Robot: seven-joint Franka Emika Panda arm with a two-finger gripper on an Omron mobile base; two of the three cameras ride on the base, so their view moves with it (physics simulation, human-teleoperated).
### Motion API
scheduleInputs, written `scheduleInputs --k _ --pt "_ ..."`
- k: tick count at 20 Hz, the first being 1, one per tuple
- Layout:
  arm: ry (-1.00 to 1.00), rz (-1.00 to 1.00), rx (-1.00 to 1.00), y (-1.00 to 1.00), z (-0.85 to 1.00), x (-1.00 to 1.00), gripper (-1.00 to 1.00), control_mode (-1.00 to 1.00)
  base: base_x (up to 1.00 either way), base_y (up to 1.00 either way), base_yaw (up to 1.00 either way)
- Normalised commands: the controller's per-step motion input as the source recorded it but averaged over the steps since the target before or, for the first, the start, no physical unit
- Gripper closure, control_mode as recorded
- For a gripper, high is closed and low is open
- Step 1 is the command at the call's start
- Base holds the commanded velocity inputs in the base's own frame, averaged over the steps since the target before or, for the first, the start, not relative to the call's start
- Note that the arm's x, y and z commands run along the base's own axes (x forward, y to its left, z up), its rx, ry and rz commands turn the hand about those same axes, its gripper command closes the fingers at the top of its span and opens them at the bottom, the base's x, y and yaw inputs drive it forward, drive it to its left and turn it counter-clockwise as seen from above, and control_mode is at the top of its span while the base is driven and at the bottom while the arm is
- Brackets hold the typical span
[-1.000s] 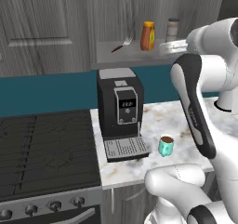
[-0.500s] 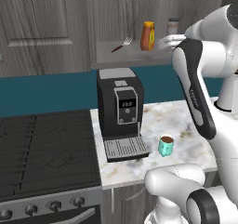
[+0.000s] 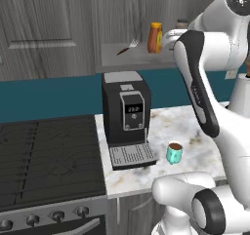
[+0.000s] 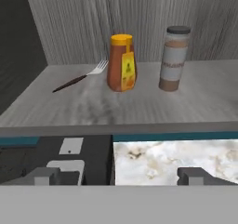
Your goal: Pick the cinnamon and honey bottle from the cabinet and place them next to the mug.
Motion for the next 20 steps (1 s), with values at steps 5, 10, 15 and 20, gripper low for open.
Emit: scheduleInputs --k 5,10,15,20 --pt "-0.12 -0.08 -0.01 0.06 -0.13 0.24 -1.00 -1.00 0.00 0.00 0.00" --pt "0.00 -0.10 0.00 0.01 0.00 0.40 -1.00 -1.00 0.00 0.00 0.00" --pt "0.06 -0.09 0.00 0.00 0.14 0.50 -1.00 -1.00 0.00 0.00 0.00" --pt "0.01 -0.01 0.00 0.00 0.06 0.20 -1.00 -1.00 0.00 0.00 0.00"
